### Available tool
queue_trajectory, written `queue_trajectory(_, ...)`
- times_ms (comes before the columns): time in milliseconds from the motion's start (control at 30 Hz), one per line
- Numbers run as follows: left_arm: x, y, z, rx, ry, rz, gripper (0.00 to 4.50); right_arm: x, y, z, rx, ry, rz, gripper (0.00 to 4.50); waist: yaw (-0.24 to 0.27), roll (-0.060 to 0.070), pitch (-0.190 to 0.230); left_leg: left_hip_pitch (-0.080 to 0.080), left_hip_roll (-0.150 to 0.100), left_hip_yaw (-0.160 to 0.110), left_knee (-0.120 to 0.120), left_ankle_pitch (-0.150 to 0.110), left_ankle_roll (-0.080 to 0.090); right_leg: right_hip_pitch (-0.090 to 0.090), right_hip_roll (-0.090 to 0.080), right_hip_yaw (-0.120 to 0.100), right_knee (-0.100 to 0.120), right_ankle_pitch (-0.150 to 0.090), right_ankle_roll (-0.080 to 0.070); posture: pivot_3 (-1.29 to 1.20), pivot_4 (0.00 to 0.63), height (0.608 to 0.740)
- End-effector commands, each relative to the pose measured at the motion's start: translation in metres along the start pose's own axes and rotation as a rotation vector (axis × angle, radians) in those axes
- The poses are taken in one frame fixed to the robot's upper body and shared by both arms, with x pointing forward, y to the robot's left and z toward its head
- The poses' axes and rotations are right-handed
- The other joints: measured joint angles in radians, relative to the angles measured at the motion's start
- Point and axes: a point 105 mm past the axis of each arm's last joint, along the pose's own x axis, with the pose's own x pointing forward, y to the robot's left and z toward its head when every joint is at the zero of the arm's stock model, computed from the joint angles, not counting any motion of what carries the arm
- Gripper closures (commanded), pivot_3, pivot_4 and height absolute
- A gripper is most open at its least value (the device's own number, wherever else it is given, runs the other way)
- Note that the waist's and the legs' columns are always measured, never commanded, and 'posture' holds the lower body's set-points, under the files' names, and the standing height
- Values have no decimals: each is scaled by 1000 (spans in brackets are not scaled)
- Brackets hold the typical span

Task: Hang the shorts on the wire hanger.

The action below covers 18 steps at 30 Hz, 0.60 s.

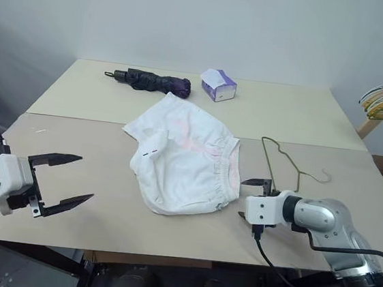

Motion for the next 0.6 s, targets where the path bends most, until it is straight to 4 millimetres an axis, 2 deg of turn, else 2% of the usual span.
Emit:
queue_trajectory(33,4,2,9,45,-26,2,0,13,-6,5,-109,-1,-34,28,0,0,0,0,0,0,0,0,0,0,0,0,0,0,0,119,72,740)
queue_trajectory(67,5,2,9,46,-28,-1,0,19,-4,6,-131,-5,-25,28,0,0,0,0,0,0,0,0,0,0,0,0,0,0,0,119,69,740)
queue_trajectory(167,6,3,9,49,-30,-3,0,30,-1,10,-190,-16,-3,609,0,0,0,0,0,0,0,3,4,1,0,0,0,0,-1,119,69,740)
queue_trajectory(333,5,3,6,43,-17,-5,0,40,-1,12,-265,-11,3,2412,-2,0,0,0,0,0,0,3,5,1,0,0,1,1,-2,122,69,740)
queue_trajectory(500,5,1,-10,87,65,-2,0,40,0,11,-273,-13,2,4238,0,0,0,0,0,0,0,3,5,1,0,0,1,1,-2,128,72,740)
queue_trajectory(533,6,2,-16,129,91,0,0,39,0,10,-273,-13,3,4481,0,0,0,0,0,0,0,3,5,1,0,0,1,1,-2,123,72,740)
queue_trajectory(600,8,0,-28,227,132,-26,0,38,0,8,-267,-8,1,4481,1,0,0,0,0,0,0,3,5,1,0,0,1,1,-2,123,72,740)
